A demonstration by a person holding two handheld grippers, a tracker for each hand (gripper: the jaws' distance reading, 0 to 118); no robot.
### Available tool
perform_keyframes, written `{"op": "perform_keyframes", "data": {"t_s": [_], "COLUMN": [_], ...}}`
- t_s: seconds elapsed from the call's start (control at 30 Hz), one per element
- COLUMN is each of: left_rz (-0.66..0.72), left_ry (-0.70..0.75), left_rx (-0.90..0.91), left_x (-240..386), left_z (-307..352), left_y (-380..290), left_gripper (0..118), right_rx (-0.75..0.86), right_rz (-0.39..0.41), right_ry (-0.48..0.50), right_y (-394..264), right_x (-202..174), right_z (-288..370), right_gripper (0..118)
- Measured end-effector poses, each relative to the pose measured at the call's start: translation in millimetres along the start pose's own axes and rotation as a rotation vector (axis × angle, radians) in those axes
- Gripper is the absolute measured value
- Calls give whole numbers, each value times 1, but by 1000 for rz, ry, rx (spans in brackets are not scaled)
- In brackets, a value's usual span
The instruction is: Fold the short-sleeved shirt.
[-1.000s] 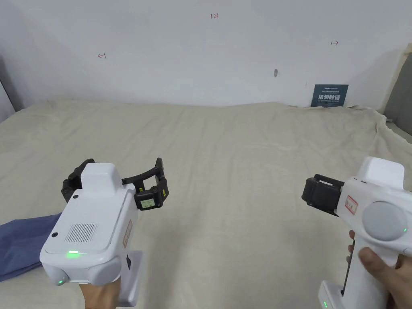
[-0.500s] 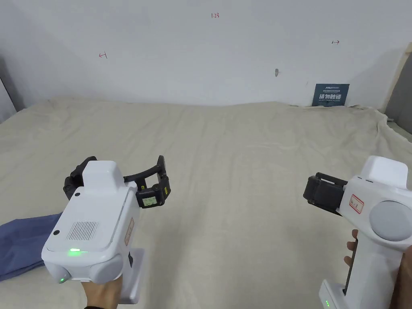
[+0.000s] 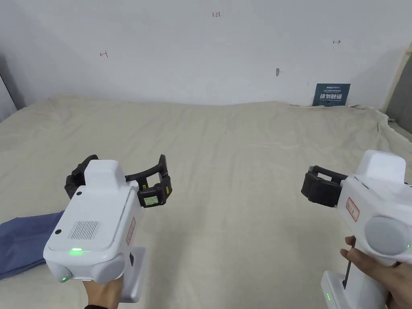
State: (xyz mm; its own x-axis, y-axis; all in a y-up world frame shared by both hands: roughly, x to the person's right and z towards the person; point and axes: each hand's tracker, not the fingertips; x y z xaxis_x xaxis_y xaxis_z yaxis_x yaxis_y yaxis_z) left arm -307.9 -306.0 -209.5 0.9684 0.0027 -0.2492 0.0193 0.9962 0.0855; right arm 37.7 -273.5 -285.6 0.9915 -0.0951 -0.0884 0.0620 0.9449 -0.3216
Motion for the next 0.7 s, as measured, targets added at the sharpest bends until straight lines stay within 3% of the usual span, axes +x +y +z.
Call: {"op": "perform_keyframes", "data": {"t_s": [0.27, 0.7], "left_rz": [3, 1], "left_ry": [3, -2], "left_rx": [7, 12], "left_x": [0, 4], "left_z": [0, 0], "left_y": [-1, -1], "left_gripper": [118, 118], "right_rx": [247, 311], "right_rz": [67, 83], "right_ry": [13, 12], "right_y": [-15, -14], "right_x": [-6, -5], "right_z": [17, 25], "right_gripper": [117, 118]}}
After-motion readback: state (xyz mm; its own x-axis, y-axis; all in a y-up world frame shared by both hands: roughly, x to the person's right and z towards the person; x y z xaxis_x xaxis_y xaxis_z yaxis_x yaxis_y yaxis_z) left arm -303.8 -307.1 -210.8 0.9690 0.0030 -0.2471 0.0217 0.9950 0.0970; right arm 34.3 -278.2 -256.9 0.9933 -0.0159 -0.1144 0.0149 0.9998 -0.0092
